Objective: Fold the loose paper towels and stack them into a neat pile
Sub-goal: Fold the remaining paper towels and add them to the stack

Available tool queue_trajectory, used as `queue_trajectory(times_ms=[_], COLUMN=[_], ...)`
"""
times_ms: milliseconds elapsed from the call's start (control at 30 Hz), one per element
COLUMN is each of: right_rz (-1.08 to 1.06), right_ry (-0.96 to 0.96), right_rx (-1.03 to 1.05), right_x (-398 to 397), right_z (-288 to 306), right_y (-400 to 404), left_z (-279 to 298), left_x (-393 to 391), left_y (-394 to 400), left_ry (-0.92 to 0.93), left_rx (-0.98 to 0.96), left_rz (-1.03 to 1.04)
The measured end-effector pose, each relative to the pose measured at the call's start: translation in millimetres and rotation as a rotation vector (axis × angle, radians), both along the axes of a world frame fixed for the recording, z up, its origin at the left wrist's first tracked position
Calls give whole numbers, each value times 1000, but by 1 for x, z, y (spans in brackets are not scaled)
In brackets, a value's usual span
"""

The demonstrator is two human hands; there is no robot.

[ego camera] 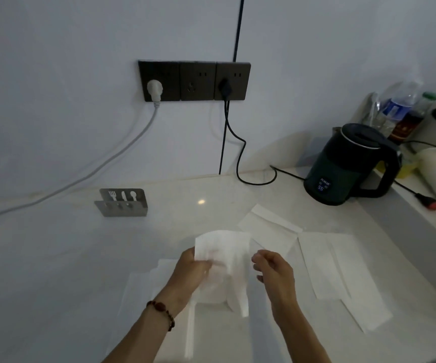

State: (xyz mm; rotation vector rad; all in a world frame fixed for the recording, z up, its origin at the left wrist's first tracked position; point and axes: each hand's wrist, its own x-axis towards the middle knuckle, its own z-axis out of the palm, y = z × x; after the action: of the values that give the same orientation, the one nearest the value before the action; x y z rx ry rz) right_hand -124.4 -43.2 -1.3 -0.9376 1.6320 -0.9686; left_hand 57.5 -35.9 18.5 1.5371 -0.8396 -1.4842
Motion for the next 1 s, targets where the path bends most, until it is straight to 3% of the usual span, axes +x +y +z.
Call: queue_trajectory(times_ms=[100, 200, 333, 567, 767, 1000], right_rz=[147, 229, 159, 140, 186, 256], right_ry=[-216, -422, -112, 121, 196, 249], right_rx=[152, 260, 171, 62, 46, 56], right_x=[4, 14, 32, 53, 64, 72], right_z=[-11, -12, -9, -7, -21, -33], right_y=[13, 25, 35, 47, 55, 59], left_z=[5, 3, -1, -16, -37, -45], left_x=[12, 22, 44, 75, 96, 105], left_y=[4, 10, 19, 37, 47, 61], left_ry=[224, 271, 123, -247, -531, -636], left_rx=[62, 66, 43, 48, 35, 68], left_rz=[-34, -94, -138, -207, -190, -164])
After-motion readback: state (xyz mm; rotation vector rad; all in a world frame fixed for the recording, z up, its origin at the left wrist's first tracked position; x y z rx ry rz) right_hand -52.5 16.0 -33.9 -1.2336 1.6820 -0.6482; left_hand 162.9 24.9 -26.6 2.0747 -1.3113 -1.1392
